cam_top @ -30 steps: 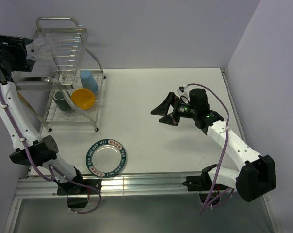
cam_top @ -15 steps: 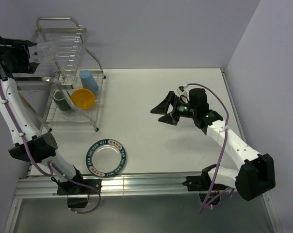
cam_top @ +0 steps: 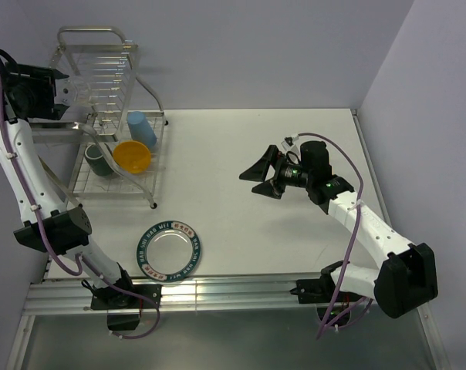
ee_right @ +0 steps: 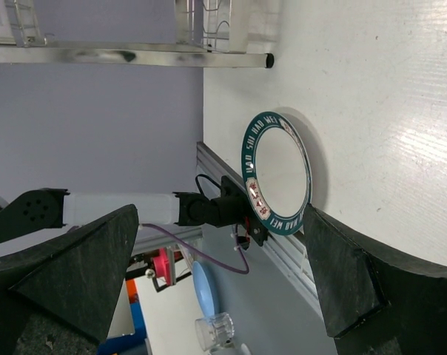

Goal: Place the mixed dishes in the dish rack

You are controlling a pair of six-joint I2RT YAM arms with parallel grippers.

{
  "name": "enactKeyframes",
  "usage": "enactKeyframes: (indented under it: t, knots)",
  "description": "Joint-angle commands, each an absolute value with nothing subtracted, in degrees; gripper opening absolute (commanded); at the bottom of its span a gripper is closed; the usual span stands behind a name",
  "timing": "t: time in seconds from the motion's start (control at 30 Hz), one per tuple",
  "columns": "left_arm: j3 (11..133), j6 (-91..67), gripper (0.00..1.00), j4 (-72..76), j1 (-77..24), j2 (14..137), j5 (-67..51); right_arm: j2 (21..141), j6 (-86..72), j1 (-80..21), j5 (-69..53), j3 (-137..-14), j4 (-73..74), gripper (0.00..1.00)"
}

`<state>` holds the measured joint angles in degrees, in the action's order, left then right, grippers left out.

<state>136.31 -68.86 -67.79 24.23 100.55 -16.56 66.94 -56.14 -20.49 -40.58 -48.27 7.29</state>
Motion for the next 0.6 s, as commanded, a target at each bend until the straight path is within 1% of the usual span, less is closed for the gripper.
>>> enactKeyframes:
  t: [0.0, 0.5, 0.57]
  knots:
    - [137.72, -67.76, 0.02, -66.18, 23.47, 100.81, -15.03, 67.15, -56.16, -20.66, -40.17, -48.08, 4.75, 1.0]
    - [138.34, -68.29, 0.02, -66.36, 22.41, 102.39, -15.11, 68.38, -55.81, -20.22, -40.96, -47.9, 4.48, 1.0]
    - [138.25, -68.29, 0.04, -66.27, 22.41, 102.3, -15.47, 68.47, -55.81, -20.21, -40.96, -47.99, 4.4, 1.0]
